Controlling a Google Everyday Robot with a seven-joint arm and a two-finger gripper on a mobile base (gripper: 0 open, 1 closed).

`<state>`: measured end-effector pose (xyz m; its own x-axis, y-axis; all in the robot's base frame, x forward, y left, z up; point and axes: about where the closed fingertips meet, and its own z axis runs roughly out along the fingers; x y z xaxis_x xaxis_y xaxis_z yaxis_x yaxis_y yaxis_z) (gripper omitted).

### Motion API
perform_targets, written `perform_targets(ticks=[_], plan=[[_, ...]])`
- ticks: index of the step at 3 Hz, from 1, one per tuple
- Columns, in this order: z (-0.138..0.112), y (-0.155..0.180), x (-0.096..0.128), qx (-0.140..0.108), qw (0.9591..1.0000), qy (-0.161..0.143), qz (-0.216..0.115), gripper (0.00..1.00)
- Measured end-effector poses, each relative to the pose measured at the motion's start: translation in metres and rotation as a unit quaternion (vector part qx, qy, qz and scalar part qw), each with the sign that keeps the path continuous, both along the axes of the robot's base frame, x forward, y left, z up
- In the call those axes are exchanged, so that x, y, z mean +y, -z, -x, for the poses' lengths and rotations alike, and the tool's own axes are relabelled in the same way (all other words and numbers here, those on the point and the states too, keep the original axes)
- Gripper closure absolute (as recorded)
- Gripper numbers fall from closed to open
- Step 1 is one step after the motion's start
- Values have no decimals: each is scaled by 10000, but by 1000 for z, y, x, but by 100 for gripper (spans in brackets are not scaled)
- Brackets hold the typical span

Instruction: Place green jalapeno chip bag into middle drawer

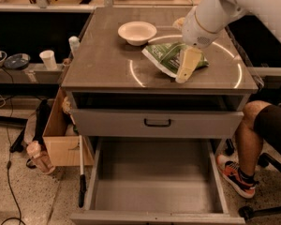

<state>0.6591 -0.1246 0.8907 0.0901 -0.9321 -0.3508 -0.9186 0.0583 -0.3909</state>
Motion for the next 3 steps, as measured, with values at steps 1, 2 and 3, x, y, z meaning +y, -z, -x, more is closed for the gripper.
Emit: perform_targets(ticks=[1,2,3], plan=[[-3,33,-7,299,9995,107,31,0],[-6,59,-12,504,9985,216,57,0],[-6,61,-12,522,9984,222,57,16]])
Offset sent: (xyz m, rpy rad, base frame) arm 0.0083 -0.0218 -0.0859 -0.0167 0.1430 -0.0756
